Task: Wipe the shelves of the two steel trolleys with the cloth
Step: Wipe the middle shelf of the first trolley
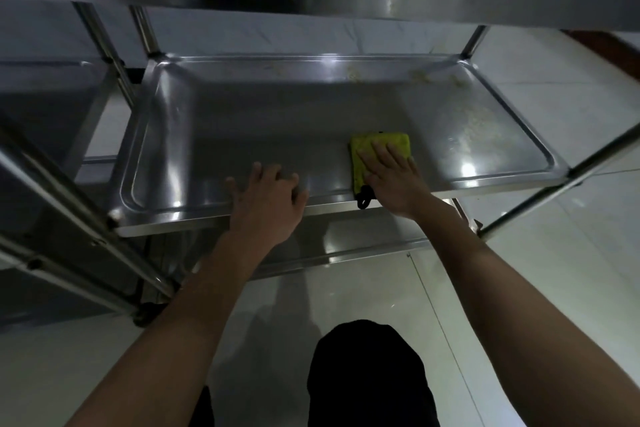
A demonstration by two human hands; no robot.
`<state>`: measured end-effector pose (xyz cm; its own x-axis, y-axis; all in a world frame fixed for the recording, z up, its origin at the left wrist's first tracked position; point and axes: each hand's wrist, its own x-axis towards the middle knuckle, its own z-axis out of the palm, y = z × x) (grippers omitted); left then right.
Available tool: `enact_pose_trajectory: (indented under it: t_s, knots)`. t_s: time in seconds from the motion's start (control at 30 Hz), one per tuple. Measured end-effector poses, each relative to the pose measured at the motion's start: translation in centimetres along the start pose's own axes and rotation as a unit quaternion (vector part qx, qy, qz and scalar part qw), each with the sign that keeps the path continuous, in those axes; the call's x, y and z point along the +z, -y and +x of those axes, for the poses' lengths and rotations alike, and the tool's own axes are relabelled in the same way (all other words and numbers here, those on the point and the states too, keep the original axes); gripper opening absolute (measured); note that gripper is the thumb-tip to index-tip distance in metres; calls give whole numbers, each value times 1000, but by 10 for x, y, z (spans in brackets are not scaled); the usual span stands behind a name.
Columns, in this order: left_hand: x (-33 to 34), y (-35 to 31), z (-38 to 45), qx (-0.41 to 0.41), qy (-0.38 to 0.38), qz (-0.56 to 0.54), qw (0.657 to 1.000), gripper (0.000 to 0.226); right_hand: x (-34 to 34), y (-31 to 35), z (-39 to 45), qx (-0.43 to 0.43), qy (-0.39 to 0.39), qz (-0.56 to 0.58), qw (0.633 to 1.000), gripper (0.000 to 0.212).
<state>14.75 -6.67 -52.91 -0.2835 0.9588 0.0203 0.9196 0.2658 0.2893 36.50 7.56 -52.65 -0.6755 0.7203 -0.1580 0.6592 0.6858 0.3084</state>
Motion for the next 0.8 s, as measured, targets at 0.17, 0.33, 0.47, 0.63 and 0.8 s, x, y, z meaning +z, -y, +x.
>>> enact_pose_trajectory:
  t_s: [0.17, 0.33, 0.47, 0.63, 0.8]
  knots:
    - [-1, 5, 0, 6, 3, -23, 1000, 45, -5, 16, -4, 53, 20, 32, 998, 52]
    - [3, 12, -4, 18, -11, -6, 1000, 44, -13, 36, -5, 70, 30, 42, 996, 55]
    - [1, 15, -7, 35, -6, 3, 999, 47, -18, 49, -7, 53, 37, 21, 998, 55]
    - [-2, 18, -13, 51, 0, 3, 999, 47, -24, 58, -6, 42, 31, -1, 999, 51]
    - [2, 19, -13, 59, -11, 27, 998, 48, -23, 56, -4, 59, 53, 25, 997, 53]
